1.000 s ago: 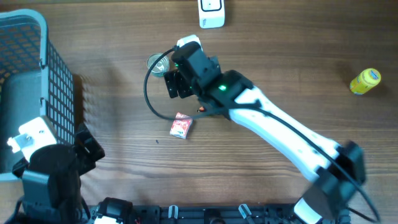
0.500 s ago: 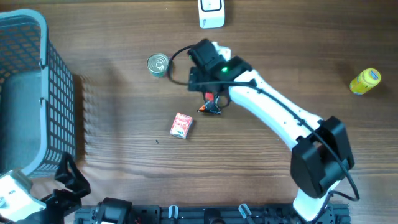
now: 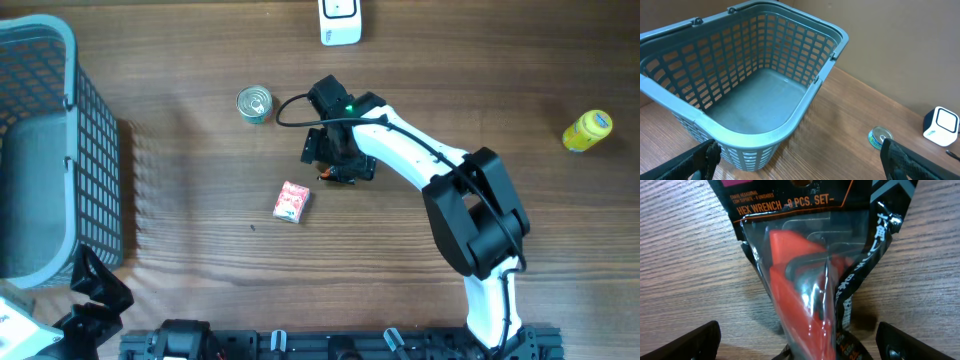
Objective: Scan the item barcode
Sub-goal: 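Release the can and swing the right gripper over the hex wrench pack, then grasp the red-and-black hex wrench pack with the right gripper and lift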
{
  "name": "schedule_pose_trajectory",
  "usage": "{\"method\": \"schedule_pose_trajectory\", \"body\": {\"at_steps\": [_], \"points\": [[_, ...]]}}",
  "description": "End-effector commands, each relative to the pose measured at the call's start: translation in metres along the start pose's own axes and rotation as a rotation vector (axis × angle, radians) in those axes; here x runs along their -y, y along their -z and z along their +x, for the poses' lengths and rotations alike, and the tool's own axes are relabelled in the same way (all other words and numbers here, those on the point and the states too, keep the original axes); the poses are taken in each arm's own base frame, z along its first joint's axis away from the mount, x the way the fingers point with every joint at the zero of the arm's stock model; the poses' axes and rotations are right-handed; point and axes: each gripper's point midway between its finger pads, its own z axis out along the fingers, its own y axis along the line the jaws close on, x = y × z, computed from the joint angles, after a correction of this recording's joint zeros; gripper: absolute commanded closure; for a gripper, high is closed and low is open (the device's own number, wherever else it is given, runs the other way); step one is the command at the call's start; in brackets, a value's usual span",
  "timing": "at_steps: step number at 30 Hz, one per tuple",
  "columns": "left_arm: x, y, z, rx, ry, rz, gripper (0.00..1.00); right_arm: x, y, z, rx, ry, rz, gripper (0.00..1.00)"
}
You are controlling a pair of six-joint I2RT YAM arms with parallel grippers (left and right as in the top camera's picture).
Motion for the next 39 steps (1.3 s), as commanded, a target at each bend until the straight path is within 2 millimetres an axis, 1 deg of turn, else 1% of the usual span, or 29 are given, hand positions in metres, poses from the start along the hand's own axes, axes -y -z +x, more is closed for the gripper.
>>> {"method": "schedule_pose_trajectory", "body": {"at_steps": [1, 4, 6, 9, 10, 11, 12, 14, 15, 18, 19, 24, 28, 29, 34, 37, 39], "points": [[-0.003, 0.003, -0.005, 0.020, 0.003, -0.010, 0.00, -0.001, -0.003, 0.003, -0.014, -0.025, 0.000, 0.06], [-0.003, 0.003, -0.004, 0.018, 0.001, -0.011, 0.00, 0.005, -0.004, -0.004, 0.023, -0.024, 0.033, 0.22], [-0.003, 0.003, -0.004, 0.017, 0.001, -0.012, 0.00, 0.008, -0.004, -0.008, 0.048, -0.019, 0.051, 0.26], [-0.003, 0.003, -0.004, 0.017, 0.001, -0.011, 0.00, 0.012, -0.003, -0.012, 0.074, -0.020, 0.073, 0.27], [-0.003, 0.003, -0.004, 0.017, 0.000, -0.012, 0.00, 0.013, -0.003, -0.015, 0.086, -0.020, 0.081, 0.24], [-0.003, 0.003, -0.004, 0.017, 0.000, -0.012, 0.00, 0.014, -0.003, -0.016, 0.093, -0.020, 0.084, 0.19], [-0.003, 0.003, -0.004, 0.017, 0.000, -0.012, 0.00, 0.014, -0.002, -0.018, 0.105, -0.020, 0.090, 0.16], [-0.003, 0.003, -0.004, 0.017, 0.000, -0.012, 0.00, 0.016, -0.002, -0.023, 0.131, -0.020, 0.100, 0.16], [-0.003, 0.003, -0.004, 0.017, 0.000, -0.012, 0.00, 0.016, -0.002, -0.026, 0.147, -0.020, 0.103, 0.20], [-0.003, 0.003, -0.004, 0.016, 0.000, -0.012, 0.00, 0.014, -0.002, -0.027, 0.151, -0.020, 0.094, 0.49], [-0.003, 0.003, -0.003, 0.015, -0.001, -0.013, 0.00, 0.014, -0.002, -0.027, 0.151, -0.020, 0.094, 0.55], [-0.003, 0.003, -0.003, 0.015, -0.001, -0.013, 0.00, 0.013, -0.003, -0.026, 0.143, -0.009, 0.089, 0.73], [-0.003, 0.003, -0.003, 0.014, -0.001, -0.013, 0.00, 0.007, -0.004, -0.019, 0.103, 0.009, 0.056, 0.82], [-0.003, 0.003, -0.003, 0.014, -0.002, -0.013, 0.00, 0.006, -0.004, -0.019, 0.100, 0.008, 0.052, 0.85], [-0.004, 0.003, -0.003, 0.012, -0.003, -0.014, 0.00, 0.004, -0.004, -0.016, 0.086, 0.021, 0.041, 0.95], [-0.004, 0.003, -0.003, 0.012, -0.003, -0.014, 0.00, 0.002, -0.005, -0.012, 0.064, 0.037, 0.028, 0.95], [-0.004, 0.003, -0.003, 0.012, -0.003, -0.014, 0.00, -0.004, -0.005, -0.008, 0.036, 0.076, -0.005, 0.95]]}}
